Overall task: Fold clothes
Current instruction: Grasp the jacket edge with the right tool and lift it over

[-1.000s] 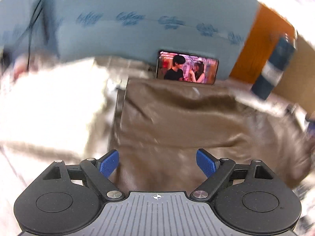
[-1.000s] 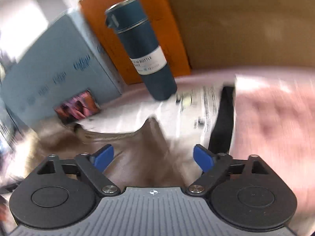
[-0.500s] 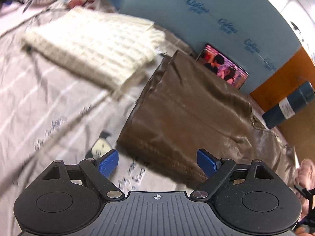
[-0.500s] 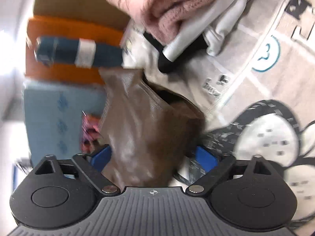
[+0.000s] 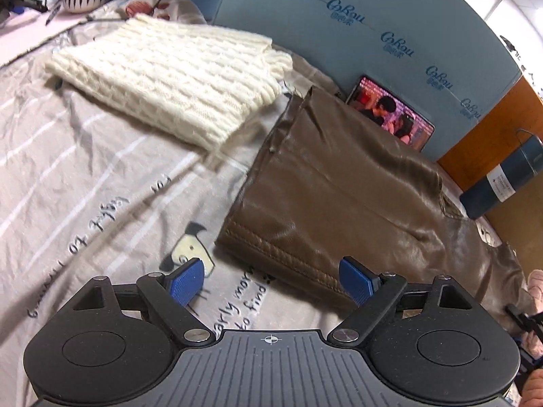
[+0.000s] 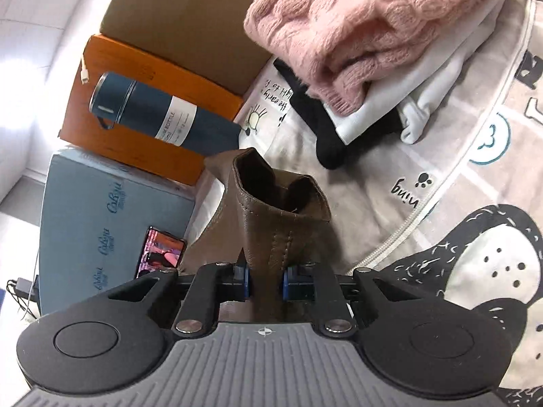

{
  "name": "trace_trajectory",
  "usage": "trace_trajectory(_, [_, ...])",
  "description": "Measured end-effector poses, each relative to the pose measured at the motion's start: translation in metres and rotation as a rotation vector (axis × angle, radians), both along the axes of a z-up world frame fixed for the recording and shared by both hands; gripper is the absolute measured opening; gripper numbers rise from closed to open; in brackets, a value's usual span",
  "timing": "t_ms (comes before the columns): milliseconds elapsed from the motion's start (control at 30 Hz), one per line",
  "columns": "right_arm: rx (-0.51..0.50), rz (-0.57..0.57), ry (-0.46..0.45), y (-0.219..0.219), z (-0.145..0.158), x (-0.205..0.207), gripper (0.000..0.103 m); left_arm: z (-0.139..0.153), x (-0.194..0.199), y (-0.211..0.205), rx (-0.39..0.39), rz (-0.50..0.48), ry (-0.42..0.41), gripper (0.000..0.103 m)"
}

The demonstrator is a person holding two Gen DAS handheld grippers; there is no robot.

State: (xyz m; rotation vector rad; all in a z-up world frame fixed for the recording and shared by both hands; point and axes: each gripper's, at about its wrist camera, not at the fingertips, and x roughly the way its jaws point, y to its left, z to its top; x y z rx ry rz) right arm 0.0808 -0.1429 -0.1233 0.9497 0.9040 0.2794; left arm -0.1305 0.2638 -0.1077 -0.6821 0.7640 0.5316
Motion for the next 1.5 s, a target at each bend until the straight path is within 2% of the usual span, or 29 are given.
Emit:
trace_trajectory(200, [-0.047,-0.052,-0.050,-0.018,0.016,-0.004,0.010,0.018,0.005,-0.012,0.161,-0.073,-0.002,0.089])
trace_trajectory(333, [-0.034,-0.028,-0.050,-0.026,0.022,0.001,0.013,0.019,0.017,-0.038,0.375,-0.197,0.059,0.089])
trace_trajectory(400, [-0.019,-0.003,-0.034,-0.025,0.022,0.006,0.024,0.011,0.024,-0.048,0.464,-0.255,0.123,0.089])
trace_trajectory(467, [0.008,-0.016,-0.014,-0.028,0.018,0.010,0.047,0.001,0.030,-0.057,0.545,-0.310,0.196,0.089])
trace_trajectory(500, [0.016,-0.020,-0.005,-0.029,0.016,0.012,0.049,-0.001,0.032,-0.059,0.563,-0.326,0.217,0.089])
trace_trajectory(700, [0.009,-0.070,0.031,-0.037,0.010,0.014,0.051,-0.006,0.029,-0.059,0.559,-0.365,0.271,0.089])
trace_trajectory(733, [0.008,-0.085,0.033,-0.038,0.010,0.014,0.048,-0.007,0.028,-0.060,0.558,-0.372,0.280,0.089])
trace_trajectory(800, [-0.006,-0.097,0.034,-0.038,0.011,0.014,0.031,-0.008,0.026,-0.060,0.561,-0.389,0.292,0.089])
trace_trajectory(833, [-0.018,-0.096,0.027,-0.037,0.013,0.013,0.019,-0.006,0.025,-0.060,0.567,-0.391,0.283,0.089])
trace_trajectory(1033, [-0.093,-0.059,-0.104,-0.011,0.054,0.000,0.016,-0.009,0.038,-0.064,0.586,-0.450,0.240,0.089])
trace_trajectory(1267, [-0.111,0.089,-0.255,0.043,0.110,-0.015,0.016,-0.011,0.054,-0.066,0.597,-0.507,0.183,0.090])
trace_trajectory(1400, [-0.141,0.223,-0.313,0.093,0.133,-0.018,0.016,0.004,0.051,-0.054,0.532,-0.419,0.098,0.090])
trace_trajectory(1433, [-0.149,0.258,-0.324,0.106,0.136,-0.019,0.016,0.009,0.048,-0.048,0.491,-0.386,0.058,0.090])
trace_trajectory(1500, [-0.166,0.341,-0.333,0.131,0.136,-0.023,0.016,0.018,0.040,-0.032,0.363,-0.316,-0.049,0.090])
